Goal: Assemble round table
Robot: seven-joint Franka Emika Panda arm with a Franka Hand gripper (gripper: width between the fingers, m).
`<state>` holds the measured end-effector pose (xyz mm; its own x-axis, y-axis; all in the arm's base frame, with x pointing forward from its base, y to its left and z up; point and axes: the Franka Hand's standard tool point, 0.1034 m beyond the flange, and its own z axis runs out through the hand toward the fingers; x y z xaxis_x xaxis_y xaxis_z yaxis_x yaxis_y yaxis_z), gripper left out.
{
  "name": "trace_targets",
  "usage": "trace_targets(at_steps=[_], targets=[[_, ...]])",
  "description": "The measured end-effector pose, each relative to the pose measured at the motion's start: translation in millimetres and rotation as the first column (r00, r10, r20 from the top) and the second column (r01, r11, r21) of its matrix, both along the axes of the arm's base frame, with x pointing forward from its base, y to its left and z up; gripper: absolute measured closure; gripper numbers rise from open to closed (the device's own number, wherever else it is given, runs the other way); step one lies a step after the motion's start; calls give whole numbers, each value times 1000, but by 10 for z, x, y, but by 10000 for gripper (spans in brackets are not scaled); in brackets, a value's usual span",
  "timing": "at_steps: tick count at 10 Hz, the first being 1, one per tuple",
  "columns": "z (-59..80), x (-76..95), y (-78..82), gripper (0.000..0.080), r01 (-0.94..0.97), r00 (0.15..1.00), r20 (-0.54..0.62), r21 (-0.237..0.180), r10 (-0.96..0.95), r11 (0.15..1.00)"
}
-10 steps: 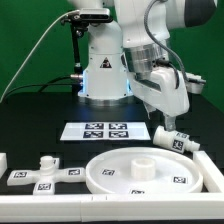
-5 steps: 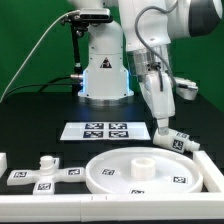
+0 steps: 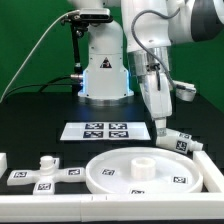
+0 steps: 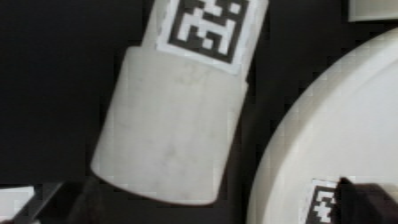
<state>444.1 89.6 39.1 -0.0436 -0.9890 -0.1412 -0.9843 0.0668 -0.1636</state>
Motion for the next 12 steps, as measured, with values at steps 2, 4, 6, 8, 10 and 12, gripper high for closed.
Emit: trace_targets(at_steps=[2,4,6,8,10,12], targets=[[178,73,13,151,78,995,62,-1,-77,997],[445,182,80,151,127,985,115,27,-130,991],[584,232,184,151,129,981,142,44,-134,991],[606,240,208,151,28,995,98,101,-38,994],[821,348,126,151,36,990,131,131,-53,991],[828,355,117,151,46,988,139,126,-64,991]])
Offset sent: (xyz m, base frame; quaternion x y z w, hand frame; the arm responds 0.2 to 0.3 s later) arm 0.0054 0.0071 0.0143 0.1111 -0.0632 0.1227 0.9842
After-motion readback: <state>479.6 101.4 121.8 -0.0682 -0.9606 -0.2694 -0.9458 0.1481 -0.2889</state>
